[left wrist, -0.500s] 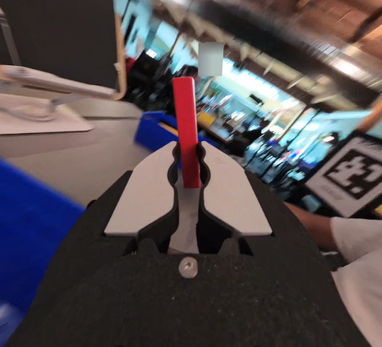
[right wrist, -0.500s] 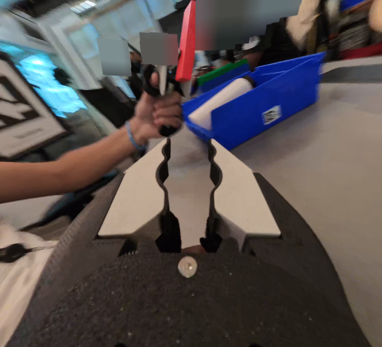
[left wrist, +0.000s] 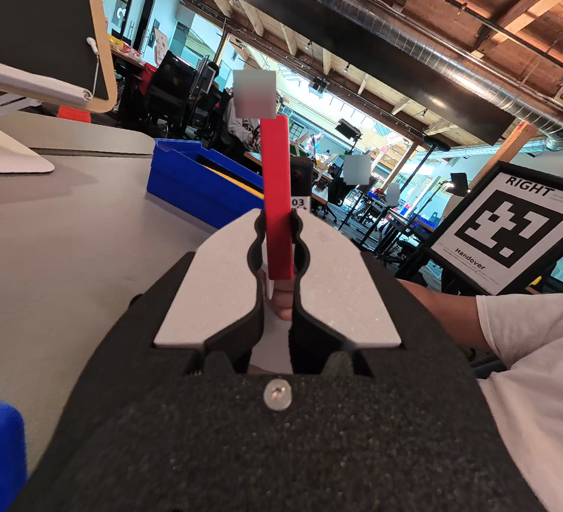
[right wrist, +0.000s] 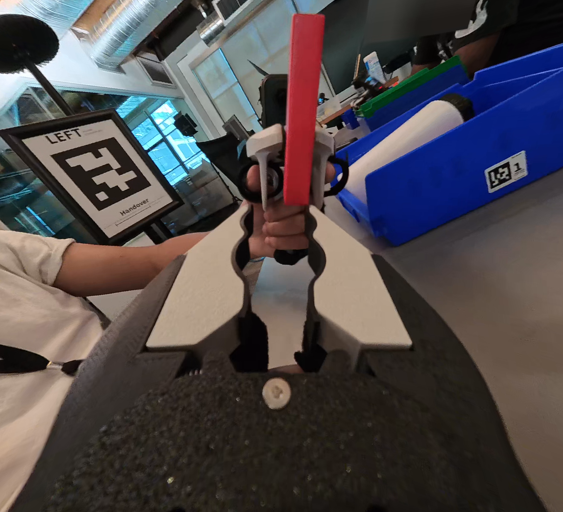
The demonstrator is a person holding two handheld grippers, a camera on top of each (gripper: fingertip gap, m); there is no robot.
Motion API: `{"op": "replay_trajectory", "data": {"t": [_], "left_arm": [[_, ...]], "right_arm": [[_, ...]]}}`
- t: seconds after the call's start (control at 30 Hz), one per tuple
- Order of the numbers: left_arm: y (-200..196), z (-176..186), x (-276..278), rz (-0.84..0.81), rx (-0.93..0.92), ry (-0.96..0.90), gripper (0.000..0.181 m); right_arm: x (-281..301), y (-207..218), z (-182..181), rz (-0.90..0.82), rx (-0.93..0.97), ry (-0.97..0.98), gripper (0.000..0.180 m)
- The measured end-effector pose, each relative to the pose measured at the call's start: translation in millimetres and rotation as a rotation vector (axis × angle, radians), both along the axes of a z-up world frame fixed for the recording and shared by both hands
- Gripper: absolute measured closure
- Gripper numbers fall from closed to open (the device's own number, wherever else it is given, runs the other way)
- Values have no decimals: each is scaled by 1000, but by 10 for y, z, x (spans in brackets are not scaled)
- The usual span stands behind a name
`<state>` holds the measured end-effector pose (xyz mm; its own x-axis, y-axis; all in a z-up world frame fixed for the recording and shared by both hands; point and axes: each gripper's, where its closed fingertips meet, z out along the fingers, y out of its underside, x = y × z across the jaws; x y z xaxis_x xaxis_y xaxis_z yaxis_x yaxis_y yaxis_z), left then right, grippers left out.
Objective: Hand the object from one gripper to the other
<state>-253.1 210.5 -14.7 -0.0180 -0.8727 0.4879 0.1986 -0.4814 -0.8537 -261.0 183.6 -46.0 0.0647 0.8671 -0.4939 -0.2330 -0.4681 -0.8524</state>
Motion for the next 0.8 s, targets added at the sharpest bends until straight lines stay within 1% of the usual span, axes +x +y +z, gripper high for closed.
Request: {"op": "replay_trajectory", "data": {"t": [0.07, 0.27, 0.37, 0.43, 0.47, 0.5, 0.7, 0.8], "left_arm": [[-10, 1, -10, -4, -12, -14, 165], [35, 4, -44, 38, -1, -21, 166], [17, -102, 51, 88, 55, 74, 166], [-74, -142, 157, 84, 87, 113, 166], [-119, -149, 210, 79, 97, 125, 165], [-146, -153, 253, 87, 110, 139, 166], [-204, -189, 364, 191, 227, 249, 165], [-254, -216, 402, 197, 264, 287, 164]], "right_arm": [[-11, -4, -3, 1, 9, -1, 149], [68, 92, 4, -58, 8, 4, 145], [117, 124, 5, -80, 10, 7, 144], [126, 132, 16, -97, 30, 3, 144], [131, 125, 32, -99, 41, 5, 149], [144, 111, 49, -98, 52, 9, 159], [256, 56, 17, -85, 104, -42, 158], [295, 10, -11, -82, 128, -66, 159]]}}
